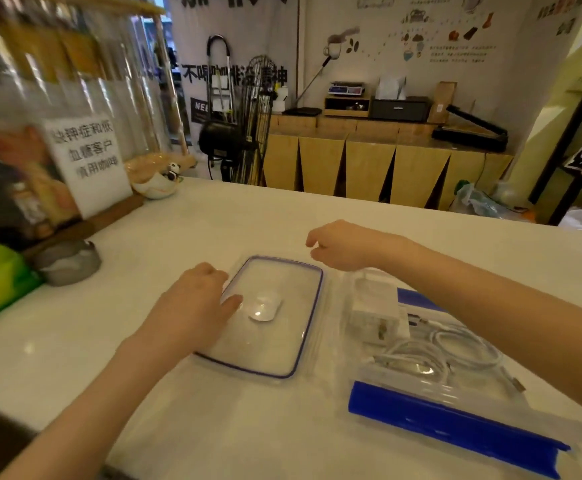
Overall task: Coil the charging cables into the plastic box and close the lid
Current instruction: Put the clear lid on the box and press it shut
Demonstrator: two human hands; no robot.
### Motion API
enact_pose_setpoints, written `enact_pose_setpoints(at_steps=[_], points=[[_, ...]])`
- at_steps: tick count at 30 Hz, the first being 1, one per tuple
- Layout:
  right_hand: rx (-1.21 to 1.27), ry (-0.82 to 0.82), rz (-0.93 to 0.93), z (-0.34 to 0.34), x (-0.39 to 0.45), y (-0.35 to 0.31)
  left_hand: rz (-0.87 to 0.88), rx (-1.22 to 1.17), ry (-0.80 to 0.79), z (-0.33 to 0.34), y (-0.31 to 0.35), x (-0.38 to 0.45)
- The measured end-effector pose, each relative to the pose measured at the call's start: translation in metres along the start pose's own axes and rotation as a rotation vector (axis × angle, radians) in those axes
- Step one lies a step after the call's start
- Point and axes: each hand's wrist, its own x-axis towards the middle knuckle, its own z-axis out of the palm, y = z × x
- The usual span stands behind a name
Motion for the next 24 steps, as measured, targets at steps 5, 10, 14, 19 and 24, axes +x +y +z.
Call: enact_pose_setpoints(at_steps=[5,10,14,19,24], points=[[-0.086,-0.142,0.185,0.016,0.026,0.001,-0.134,0.051,-0.015,0.019,-0.017,-0.005],[0.149,-0.036,0.255,0.015,0.032,0.006,-0.144,-0.119,0.105,0.024,-0.026,0.002],[0.286,0.079,0.259,0.009,0.028,0.014,-0.05,-0.232,0.283,0.012,-0.023,0.006],[0.597,0.305,0.246,-0.007,0.011,0.028,0.146,-0.532,0.573,-0.027,-0.001,0.008],[0.895,0.606,0.21,-0.02,-0.022,0.04,0.29,-0.994,0.449,-0.061,0.034,0.007]])
